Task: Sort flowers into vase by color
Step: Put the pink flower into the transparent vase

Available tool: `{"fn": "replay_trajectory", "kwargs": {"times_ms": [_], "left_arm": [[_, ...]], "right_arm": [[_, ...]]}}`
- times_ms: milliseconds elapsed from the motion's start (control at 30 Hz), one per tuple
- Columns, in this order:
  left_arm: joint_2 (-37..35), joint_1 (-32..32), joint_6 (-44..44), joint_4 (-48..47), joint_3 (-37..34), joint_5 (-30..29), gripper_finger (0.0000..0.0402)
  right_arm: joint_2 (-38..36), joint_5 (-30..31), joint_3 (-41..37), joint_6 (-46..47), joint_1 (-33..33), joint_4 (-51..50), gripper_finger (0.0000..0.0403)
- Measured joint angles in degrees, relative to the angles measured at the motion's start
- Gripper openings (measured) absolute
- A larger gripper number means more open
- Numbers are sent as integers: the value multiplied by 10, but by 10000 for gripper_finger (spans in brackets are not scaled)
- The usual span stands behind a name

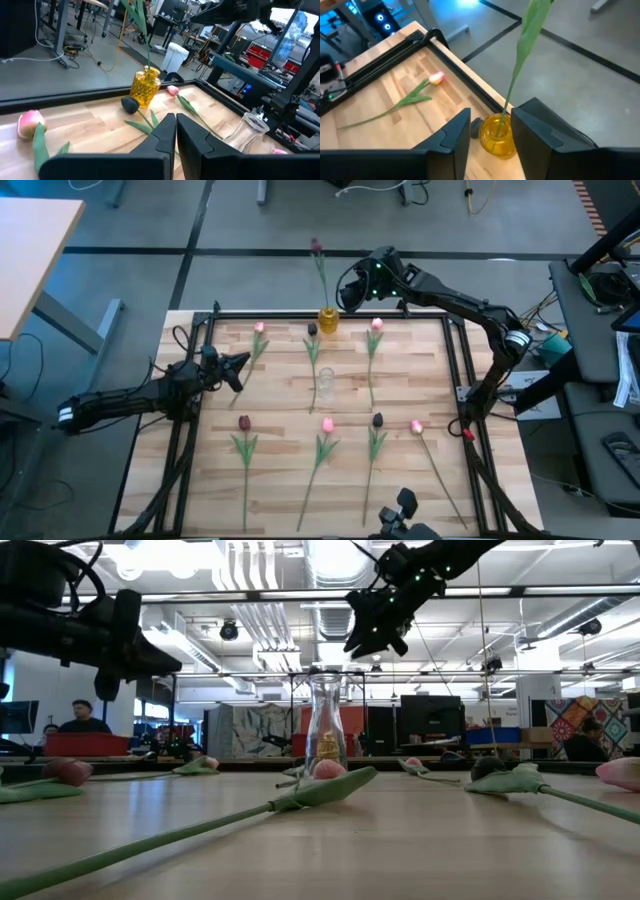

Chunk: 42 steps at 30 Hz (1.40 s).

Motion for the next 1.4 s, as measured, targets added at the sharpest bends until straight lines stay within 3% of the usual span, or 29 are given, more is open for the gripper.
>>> {"fn": "replay_trajectory", "kwargs": {"times_ms": [233,300,533,733,900,1100,1400], "left_arm": [[60,0,-8,-5,41,0,0],[84,0,-31,-12,53,1,0],[188,7,-106,-85,110,26,0],[299,53,-110,-168,172,94,0],[386,126,-67,-211,221,205,0],[464,218,-2,-285,281,285,0],[564,310,82,-399,365,290,16]], "right_arm": [[-49,0,0,-15,17,-55,26],[-63,0,0,-21,22,-87,15],[-101,0,-9,-37,29,-196,12],[-130,-17,-74,-38,29,-193,12],[-161,-23,-139,-22,29,-168,12],[-208,-28,-185,4,29,-167,12],[-273,-28,-251,47,29,-155,12]]}}
